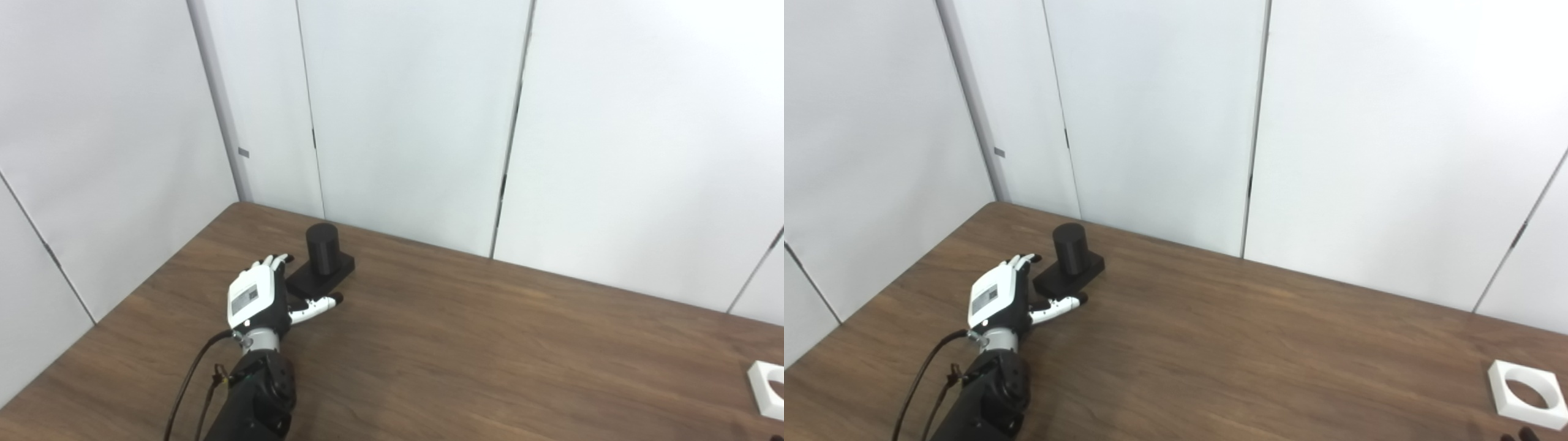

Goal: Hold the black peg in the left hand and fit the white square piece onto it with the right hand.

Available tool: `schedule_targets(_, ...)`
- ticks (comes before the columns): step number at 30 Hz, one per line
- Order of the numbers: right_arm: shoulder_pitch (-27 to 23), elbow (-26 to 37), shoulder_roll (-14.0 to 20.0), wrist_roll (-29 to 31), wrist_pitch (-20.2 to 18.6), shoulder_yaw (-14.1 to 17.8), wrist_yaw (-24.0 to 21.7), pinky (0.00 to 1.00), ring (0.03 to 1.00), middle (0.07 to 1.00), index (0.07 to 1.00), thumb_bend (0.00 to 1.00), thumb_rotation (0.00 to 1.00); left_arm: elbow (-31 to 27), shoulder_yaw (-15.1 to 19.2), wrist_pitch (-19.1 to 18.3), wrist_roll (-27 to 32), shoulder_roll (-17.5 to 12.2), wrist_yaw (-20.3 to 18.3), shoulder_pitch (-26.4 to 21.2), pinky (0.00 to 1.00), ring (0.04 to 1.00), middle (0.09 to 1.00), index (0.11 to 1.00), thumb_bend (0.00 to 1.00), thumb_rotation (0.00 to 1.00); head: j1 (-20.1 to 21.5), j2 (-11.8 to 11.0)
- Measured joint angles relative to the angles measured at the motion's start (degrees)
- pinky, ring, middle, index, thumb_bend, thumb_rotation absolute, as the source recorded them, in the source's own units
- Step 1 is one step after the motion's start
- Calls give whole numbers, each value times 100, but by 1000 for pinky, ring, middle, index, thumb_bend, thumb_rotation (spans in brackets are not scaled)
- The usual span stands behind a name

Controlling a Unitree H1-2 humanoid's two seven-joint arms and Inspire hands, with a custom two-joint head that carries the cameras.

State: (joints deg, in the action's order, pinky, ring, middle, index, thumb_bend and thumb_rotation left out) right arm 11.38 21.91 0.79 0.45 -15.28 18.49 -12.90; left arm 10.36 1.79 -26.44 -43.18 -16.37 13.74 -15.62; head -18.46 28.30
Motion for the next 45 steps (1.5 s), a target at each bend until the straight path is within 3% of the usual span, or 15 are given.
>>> schedule_targets(12,15,98,11,4,-120,-11,-1,1000,1000,981,1000,722,1000,514,-207,-6,-34,-140,67,-171,991,975,950,828,917,589,35,35)
schedule_targets(26,26,151,26,6,-217,-14,-1,1000,1000,970,1000,732,1000,927,-168,-19,-183,-142,88,-364,1000,984,958,846,918,624,35,35)
schedule_targets(38,33,159,35,38,-228,-13,-2,1000,1000,988,1000,774,1000,1154,-76,-20,-282,-111,194,-534,991,927,891,707,873,563,62,105)
schedule_targets(45,36,167,40,38,-232,-14,-2,1000,1000,982,1000,771,1000,1427,-94,19,-229,-55,668,-690,998,882,830,602,860,407,70,132)
